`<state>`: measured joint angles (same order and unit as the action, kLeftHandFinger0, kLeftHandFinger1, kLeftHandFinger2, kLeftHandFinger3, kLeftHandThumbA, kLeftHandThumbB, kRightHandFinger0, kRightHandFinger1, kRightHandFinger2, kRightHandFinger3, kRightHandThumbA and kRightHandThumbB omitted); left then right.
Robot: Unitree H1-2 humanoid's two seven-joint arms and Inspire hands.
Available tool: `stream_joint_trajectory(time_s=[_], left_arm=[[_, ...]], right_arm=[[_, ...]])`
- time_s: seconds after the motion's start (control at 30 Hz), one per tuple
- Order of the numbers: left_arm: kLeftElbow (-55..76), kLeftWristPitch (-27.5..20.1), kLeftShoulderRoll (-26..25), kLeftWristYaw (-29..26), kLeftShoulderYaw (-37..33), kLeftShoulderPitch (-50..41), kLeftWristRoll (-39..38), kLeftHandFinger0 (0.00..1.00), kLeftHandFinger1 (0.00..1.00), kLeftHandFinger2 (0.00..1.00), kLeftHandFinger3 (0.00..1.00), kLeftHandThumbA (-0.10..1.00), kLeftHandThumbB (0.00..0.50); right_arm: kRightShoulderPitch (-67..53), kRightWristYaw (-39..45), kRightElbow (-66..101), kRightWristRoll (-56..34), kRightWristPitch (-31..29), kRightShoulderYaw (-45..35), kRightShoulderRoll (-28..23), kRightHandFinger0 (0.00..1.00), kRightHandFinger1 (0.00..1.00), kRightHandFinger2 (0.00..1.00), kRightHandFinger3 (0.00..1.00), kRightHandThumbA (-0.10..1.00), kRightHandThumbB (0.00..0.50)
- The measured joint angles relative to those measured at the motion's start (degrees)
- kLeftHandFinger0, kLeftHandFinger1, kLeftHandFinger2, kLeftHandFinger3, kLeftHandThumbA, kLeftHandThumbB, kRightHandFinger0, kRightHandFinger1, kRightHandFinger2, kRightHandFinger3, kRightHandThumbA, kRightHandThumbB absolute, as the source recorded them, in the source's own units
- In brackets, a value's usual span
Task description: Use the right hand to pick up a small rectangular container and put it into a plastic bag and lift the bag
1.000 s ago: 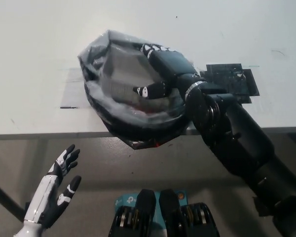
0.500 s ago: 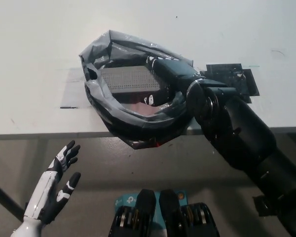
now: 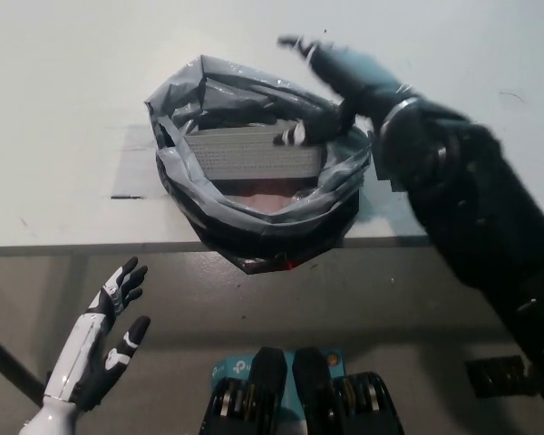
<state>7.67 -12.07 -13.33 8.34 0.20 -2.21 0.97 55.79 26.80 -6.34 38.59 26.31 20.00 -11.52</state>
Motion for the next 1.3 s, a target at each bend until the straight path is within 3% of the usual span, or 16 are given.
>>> stream_joint_trajectory(time_s=[0.17,0.33,0.47,0.7,0.87,1.3], left_arm=[[0.0,0.02,-0.01,0.0,0.0,0.04,0.01,1.0,1.0,1.0,1.0,0.83,0.233],[0.02,0.06,-0.05,0.0,0.0,0.03,0.17,1.0,1.0,1.0,1.0,0.84,0.232],[0.02,0.06,-0.08,0.0,0.0,-0.04,0.28,1.0,1.0,1.0,1.0,0.84,0.242],[0.07,0.11,-0.08,0.0,-0.01,-0.03,0.28,1.0,1.0,1.0,1.0,0.83,0.241],[0.06,0.12,-0.08,0.0,-0.01,-0.02,0.28,1.0,1.0,1.0,1.0,0.83,0.242],[0.06,0.12,-0.08,0.0,0.0,-0.04,0.28,1.0,1.0,1.0,1.0,0.83,0.24]], right_arm=[[0.49,-0.25,7.52,-1.24,0.07,-4.46,-1.08,1.0,1.0,1.0,1.0,1.0,0.367],[1.93,-0.29,12.49,-2.39,0.09,-8.9,-2.0,1.0,1.0,1.0,1.0,0.99,0.365],[1.76,-0.37,10.9,-2.54,0.02,-9.25,-2.8,1.0,1.0,1.0,1.0,0.98,0.391],[-0.58,-2.11,-0.3,-3.15,-0.09,-9.26,-2.16,1.0,1.0,1.0,1.0,0.9,0.41],[-1.79,-4.49,-10.17,-3.97,-0.56,-9.26,-0.45,1.0,1.0,1.0,1.0,0.93,0.425],[-0.27,-11.48,-33.14,-7.27,-4.24,-9.53,1.86,1.0,1.0,1.0,1.0,0.86,0.411]])
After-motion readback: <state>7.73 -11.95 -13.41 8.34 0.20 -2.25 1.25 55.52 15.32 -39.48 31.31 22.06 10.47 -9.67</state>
